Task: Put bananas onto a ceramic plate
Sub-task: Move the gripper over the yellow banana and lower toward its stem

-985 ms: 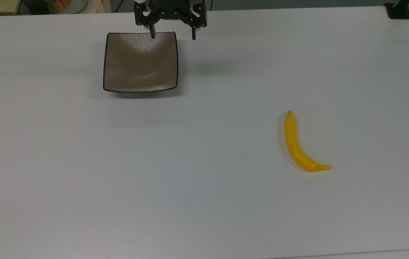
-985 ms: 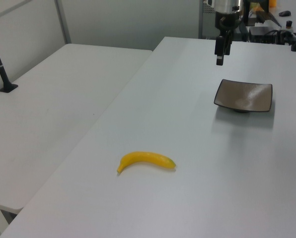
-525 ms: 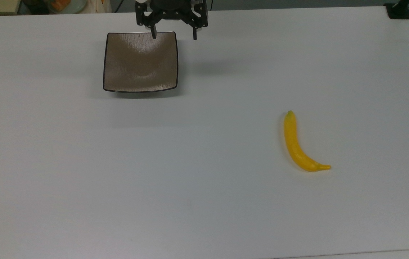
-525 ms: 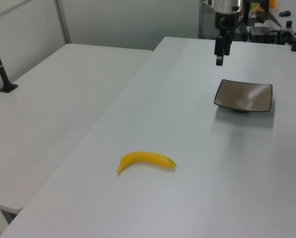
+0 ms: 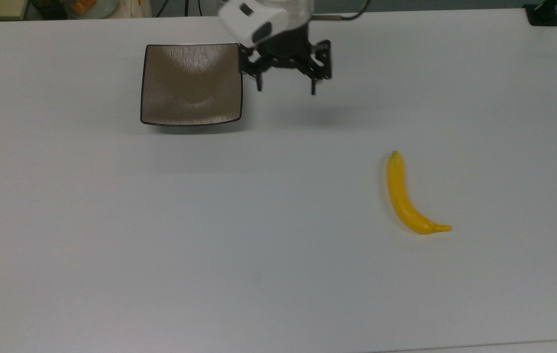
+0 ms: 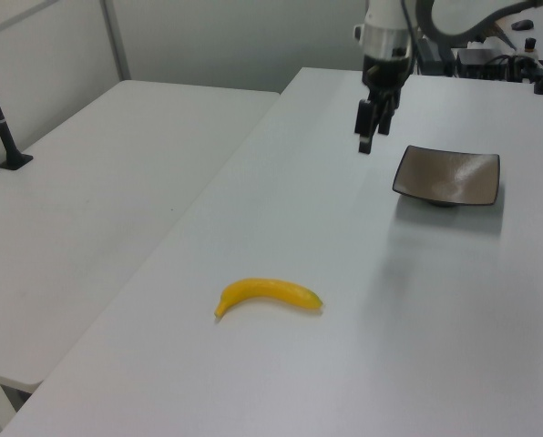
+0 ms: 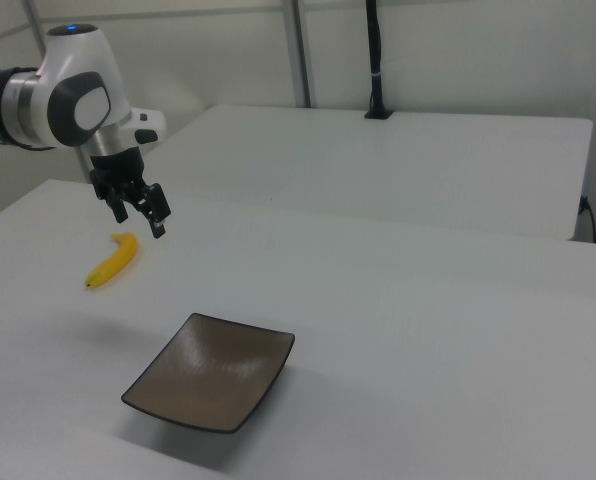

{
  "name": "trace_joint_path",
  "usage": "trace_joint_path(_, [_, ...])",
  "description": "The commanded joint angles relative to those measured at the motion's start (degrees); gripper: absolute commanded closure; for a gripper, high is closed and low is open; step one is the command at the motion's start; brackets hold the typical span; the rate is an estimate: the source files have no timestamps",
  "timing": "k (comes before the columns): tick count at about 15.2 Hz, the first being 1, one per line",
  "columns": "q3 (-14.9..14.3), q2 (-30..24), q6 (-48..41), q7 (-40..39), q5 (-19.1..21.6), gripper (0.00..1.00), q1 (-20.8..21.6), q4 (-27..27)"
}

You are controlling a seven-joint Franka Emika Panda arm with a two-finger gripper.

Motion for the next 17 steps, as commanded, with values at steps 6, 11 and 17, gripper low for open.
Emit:
trace_joint_path(6, [4.23, 14.98, 10.02, 11.85, -5.40, 0.00, 6.41, 11.16])
trace_joint_path(11, [4.23, 20.61, 18.01, 13.25, -6.46, 0.00, 9.93, 13.20])
trace_joint_path(17, [4.23, 29.05, 25.59, 21.24, -16.55, 0.00, 12.48, 15.92])
